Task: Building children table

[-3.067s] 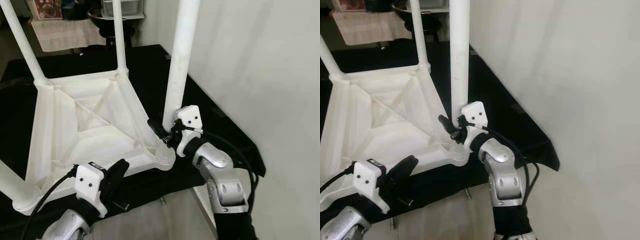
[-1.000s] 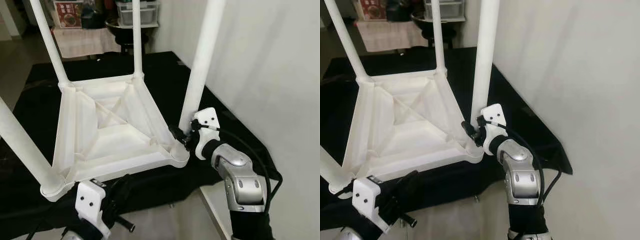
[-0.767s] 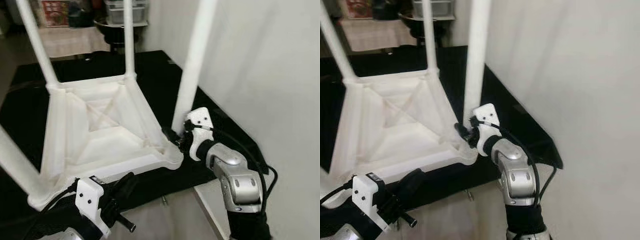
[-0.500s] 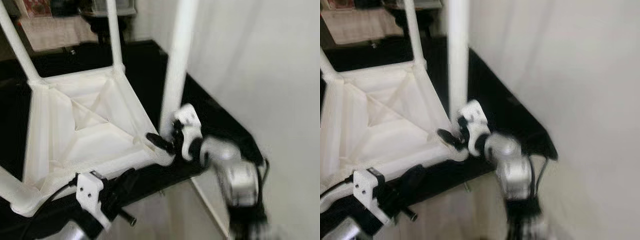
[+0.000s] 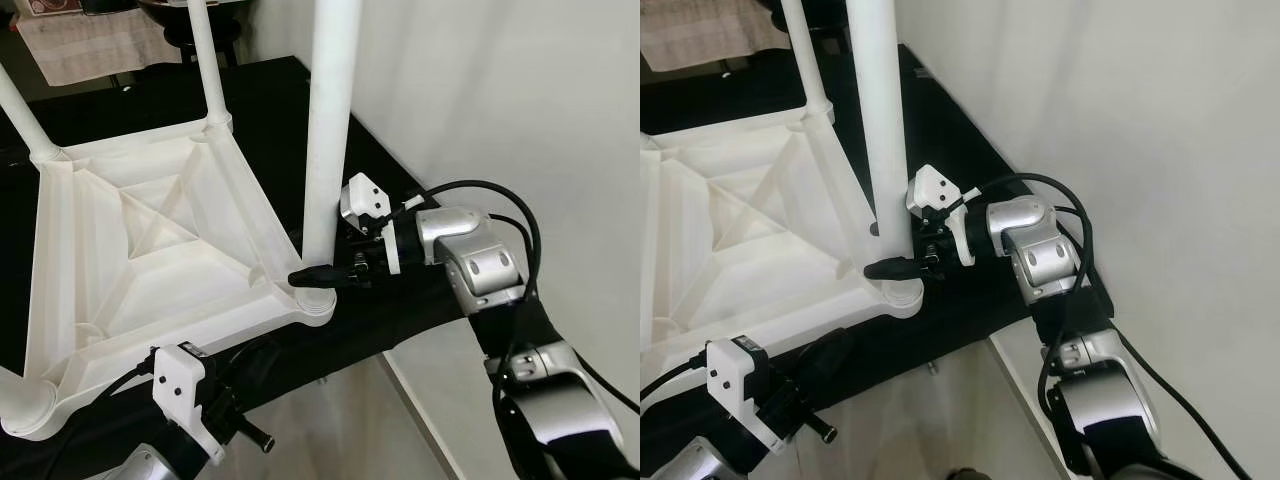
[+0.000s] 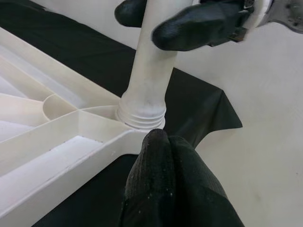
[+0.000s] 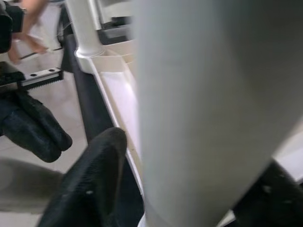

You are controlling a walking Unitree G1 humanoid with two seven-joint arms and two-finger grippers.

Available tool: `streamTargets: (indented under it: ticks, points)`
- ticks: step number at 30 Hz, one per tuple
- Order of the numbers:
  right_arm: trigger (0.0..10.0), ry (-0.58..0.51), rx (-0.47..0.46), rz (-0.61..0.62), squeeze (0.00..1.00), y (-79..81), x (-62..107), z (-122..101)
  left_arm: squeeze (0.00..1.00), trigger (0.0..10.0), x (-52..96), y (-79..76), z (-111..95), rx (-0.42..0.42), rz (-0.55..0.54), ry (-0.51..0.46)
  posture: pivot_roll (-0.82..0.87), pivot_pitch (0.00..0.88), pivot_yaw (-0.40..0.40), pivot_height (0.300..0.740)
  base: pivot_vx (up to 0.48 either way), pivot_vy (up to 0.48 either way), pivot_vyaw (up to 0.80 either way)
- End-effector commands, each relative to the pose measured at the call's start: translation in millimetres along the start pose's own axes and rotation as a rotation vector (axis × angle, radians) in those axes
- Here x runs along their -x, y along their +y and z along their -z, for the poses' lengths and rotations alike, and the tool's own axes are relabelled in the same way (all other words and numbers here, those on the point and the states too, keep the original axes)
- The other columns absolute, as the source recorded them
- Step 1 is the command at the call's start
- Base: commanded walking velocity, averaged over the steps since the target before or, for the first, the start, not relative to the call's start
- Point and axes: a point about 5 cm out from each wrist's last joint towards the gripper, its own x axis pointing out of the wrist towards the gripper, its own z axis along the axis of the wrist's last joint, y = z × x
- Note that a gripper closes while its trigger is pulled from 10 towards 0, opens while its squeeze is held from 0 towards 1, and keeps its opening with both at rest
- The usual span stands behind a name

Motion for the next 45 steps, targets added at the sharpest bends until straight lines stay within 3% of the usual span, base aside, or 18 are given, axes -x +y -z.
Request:
streamTargets:
  ticks: [1, 9, 13, 16, 17, 20, 21, 22, 23, 25, 30, 31, 35, 36, 38, 39, 41, 45]
  points:
    - [0.0, -0.001, 0.005, -0.068, 0.0, -0.6, -7.1, 4, 0.0, 10.0, 2.3, -1.5, 0, -0.018, -0.012, 0.014, -0.05, 0.159, -0.068, 0.74, 0.0, 0.0, 0.0]
    - [0.0, 0.017, -0.024, -0.061, 0.0, -2.8, -2.0, 14, 0.0, 10.0, 3.0, -1.4, -1, -0.058, -0.037, 0.011, -0.05, 0.163, -0.072, 0.74, 0.0, 0.0, 0.0]
    - [0.0, 0.0, -0.122, 0.169, 0.0, 0.7, 17.9, 40, 0.0, 10.0, 8.2, 2.3, -3, -0.147, -0.115, 0.019, -0.07, 0.169, -0.075, 0.74, 0.0, 0.0, 0.0]
    - [0.0, -0.015, -0.151, 0.23, 0.0, 5.1, 20.6, 47, 0.0, 10.0, 10.9, 4.2, -3, -0.178, -0.144, 0.026, -0.07, 0.169, -0.074, 0.74, 0.0, 0.0, 0.0]
    - [0.0, -0.063, -0.235, 0.384, 0.0, 29.6, 13.9, 65, 0.0, 10.0, 20.3, 6.2, -2, -0.205, -0.204, 0.043, -0.08, 0.171, -0.07, 0.74, 0.0, 0.0, 0.0]
    - [0.0, -0.063, -0.271, 0.503, 0.0, 42.9, 7.8, 71, 0.0, 10.0, 24.4, 6.0, -2, -0.201, -0.222, 0.05, -0.08, 0.172, -0.065, 0.74, 0.0, 0.0, 0.0]
    - [0.0, 0.077, -0.307, 0.853, 0.0, 63.7, 10.9, 87, 0.0, 10.0, 28.8, 4.9, -1, -0.188, -0.233, 0.057, -0.08, 0.17, -0.063, 0.74, 0.0, 0.0, 0.0]
    - [0.0, 0.077, -0.307, 0.853, 0.0, 63.7, 10.9, 87, 0.0, 10.0, 28.8, 4.9, -1, -0.188, -0.233, 0.057, -0.08, 0.17, -0.063, 0.74, 0.0, 0.0, 0.0]
    - [0.0, 0.119, -0.311, 0.945, 0.0, 68.9, 14.3, 90, 0.0, 10.0, 29.6, 4.6, 0, -0.185, -0.234, 0.058, -0.08, 0.17, -0.063, 0.74, 0.0, 0.0, 0.0]
    - [0.0, 0.139, -0.31, 0.978, 0.0, 70.5, 16.0, 92, 0.0, 10.0, 29.8, 4.5, 0, -0.184, -0.234, 0.058, -0.08, 0.17, -0.063, 0.74, 0.0, 0.0, 0.0]
    - [0.0, 0.052, -0.292, 0.894, 0.0, 65.4, 3.0, 78, 0.0, 10.0, 15.2, 8.4, 2, -0.156, -0.138, 0.014, -0.08, 0.141, -0.071, 0.74, 0.0, 0.0, 0.0]
    - [10.0, 0.021, -0.303, 0.861, 0.0, 64.0, -2.8, 74, 0.0, 10.0, 14.2, 8.0, 2, -0.154, -0.128, 0.012, -0.07, 0.14, -0.073, 0.74, 0.0, 0.0, 0.0]
    - [10.0, -0.016, -0.31, 0.829, 0.0, 62.8, -7.6, 69, 0.0, 10.0, 13.6, 7.9, 2, -0.151, -0.124, 0.009, -0.07, 0.138, -0.073, 0.74, 0.0, 0.0, 0.0]
    - [10.0, -0.101, -0.301, 0.72, 0.11, 63.4, -15.1, 57, 0.0, 10.0, 13.4, 7.7, 3, -0.149, -0.129, 0.004, -0.07, 0.132, -0.069, 0.74, 0.0, 0.0, 0.0]
    - [10.0, -0.157, -0.292, 0.644, 0.11, 64.8, -19.5, 48, 0.0, 10.0, 13.3, 7.6, 3, -0.148, -0.134, 0.001, -0.07, 0.131, -0.069, 0.74, 0.0, 0.0, 0.0]
    - [10.0, -0.208, -0.288, 0.569, 1.0, 67.9, -22.0, 38, 0.0, 10.0, 13.6, 7.2, 4, -0.147, -0.139, 0.0, -0.07, 0.126, -0.07, 0.74, 0.0, 0.0, 0.0]
    - [10.0, -0.274, -0.247, 0.437, 1.0, 66.0, -19.5, 26, 0.0, 10.0, 13.6, 6.7, 4, -0.144, -0.143, -0.003, -0.06, 0.119, -0.071, 0.74, 0.0, 0.0, 0.0]
    - [10.0, -0.267, -0.183, 0.338, 1.0, 60.8, -16.1, 24, 0.0, 10.0, 13.2, 6.9, 5, -0.142, -0.142, -0.006, -0.05, 0.117, -0.069, 0.74, 0.0, 0.0, 0.0]
